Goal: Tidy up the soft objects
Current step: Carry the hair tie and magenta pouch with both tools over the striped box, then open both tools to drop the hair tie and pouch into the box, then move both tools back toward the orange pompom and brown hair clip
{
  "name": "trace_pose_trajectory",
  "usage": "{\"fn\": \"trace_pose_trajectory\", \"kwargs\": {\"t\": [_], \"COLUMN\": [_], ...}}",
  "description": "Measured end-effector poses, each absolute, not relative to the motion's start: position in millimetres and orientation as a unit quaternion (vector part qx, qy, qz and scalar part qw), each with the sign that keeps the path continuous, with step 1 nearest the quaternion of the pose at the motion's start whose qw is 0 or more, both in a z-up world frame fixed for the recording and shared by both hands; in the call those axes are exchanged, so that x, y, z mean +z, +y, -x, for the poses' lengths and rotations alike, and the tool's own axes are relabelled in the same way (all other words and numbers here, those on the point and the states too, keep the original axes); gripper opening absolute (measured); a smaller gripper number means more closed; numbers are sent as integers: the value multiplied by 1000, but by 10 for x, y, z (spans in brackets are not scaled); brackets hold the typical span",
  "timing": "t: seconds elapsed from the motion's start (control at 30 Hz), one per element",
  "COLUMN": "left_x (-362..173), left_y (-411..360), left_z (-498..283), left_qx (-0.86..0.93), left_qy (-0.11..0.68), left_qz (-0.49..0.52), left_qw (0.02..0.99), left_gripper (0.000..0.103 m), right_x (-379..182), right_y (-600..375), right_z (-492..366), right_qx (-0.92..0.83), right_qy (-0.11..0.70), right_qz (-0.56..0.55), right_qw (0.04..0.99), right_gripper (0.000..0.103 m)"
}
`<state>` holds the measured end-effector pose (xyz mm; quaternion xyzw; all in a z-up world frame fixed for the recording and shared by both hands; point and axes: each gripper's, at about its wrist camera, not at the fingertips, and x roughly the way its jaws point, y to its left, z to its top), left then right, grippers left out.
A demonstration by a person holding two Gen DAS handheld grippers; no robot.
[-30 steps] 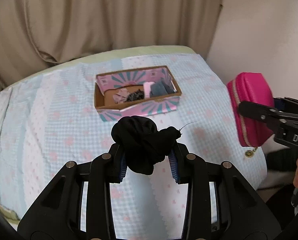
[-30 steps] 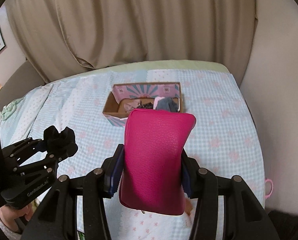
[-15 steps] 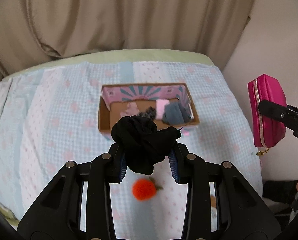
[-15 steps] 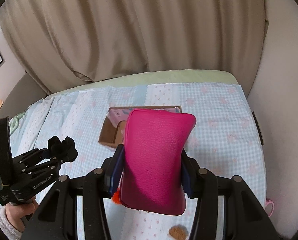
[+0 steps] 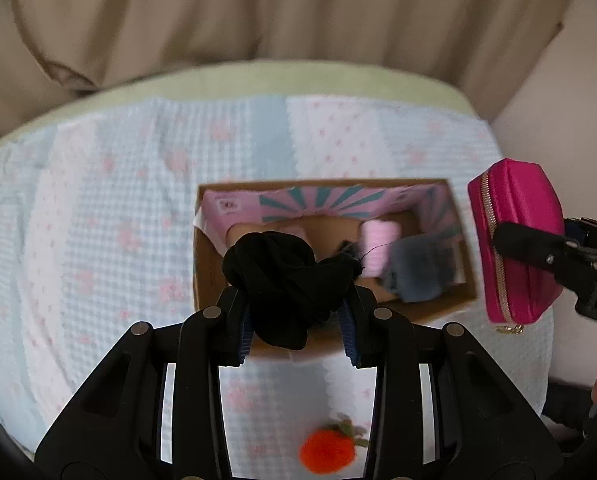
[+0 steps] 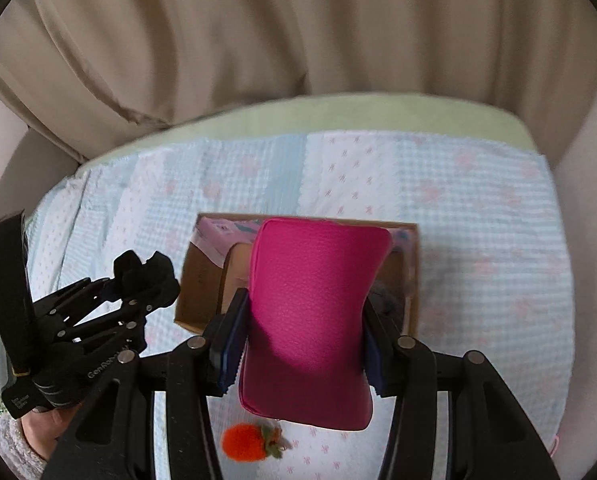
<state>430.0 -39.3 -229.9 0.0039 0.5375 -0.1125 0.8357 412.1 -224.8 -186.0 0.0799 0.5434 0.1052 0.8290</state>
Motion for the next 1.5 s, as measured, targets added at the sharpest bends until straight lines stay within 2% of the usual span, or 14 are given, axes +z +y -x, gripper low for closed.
{"fn": "trace_pose_trajectory", "kwargs": {"t": [0.27, 0.37, 0.4, 0.43, 0.47, 0.5, 0.53, 0.57, 0.6, 0.63, 1.0, 1.5], "left_x": [-3258, -3453, -3485, -3503, -3502, -3499, -3493, -3474, -3454, -3444, -3158, -2061], "left_y": [-316, -305, -307, -314, -318, -320, -335, -338, -336, -332, -299, -221], "left_z": [-4739, -4792, -4801, -4811, -4823, -4828, -4823, -4819, -4807, -4792, -4569, -3843], "left_qx": [-100, -99, -99, -98, -98, -99, -102, -103, -104, -106, -106, -91], "left_qy": [605, 617, 618, 616, 614, 614, 614, 610, 609, 609, 604, 543], "left_qz": [-4, -6, -7, -14, -20, -24, -30, -33, -36, -36, -26, -22], "left_qw": [790, 780, 780, 782, 783, 783, 782, 785, 786, 786, 790, 834], "left_gripper": [31, 33, 45, 75, 93, 103, 103, 103, 103, 103, 103, 103], "right_x": [-2742, -2956, -2989, -3026, -3044, -3070, -3082, -3092, -3093, -3088, -2844, -1759], "right_y": [-2038, -2008, -1999, -1996, -1994, -1998, -1994, -2002, -2022, -2036, -2084, -2075], "right_z": [-4686, -4804, -4843, -4895, -4923, -4969, -4998, -5030, -5050, -5058, -4832, -4081], "right_qx": [126, 133, 135, 135, 136, 138, 139, 139, 137, 134, 131, 142], "right_qy": [612, 625, 626, 626, 626, 625, 624, 622, 619, 615, 595, 539], "right_qz": [-99, -104, -108, -114, -117, -124, -129, -137, -143, -148, -145, -102], "right_qw": [775, 762, 761, 760, 759, 758, 758, 758, 760, 763, 779, 824], "right_gripper": [46, 46, 46, 46, 51, 54, 67, 90, 100, 103, 103, 103]}}
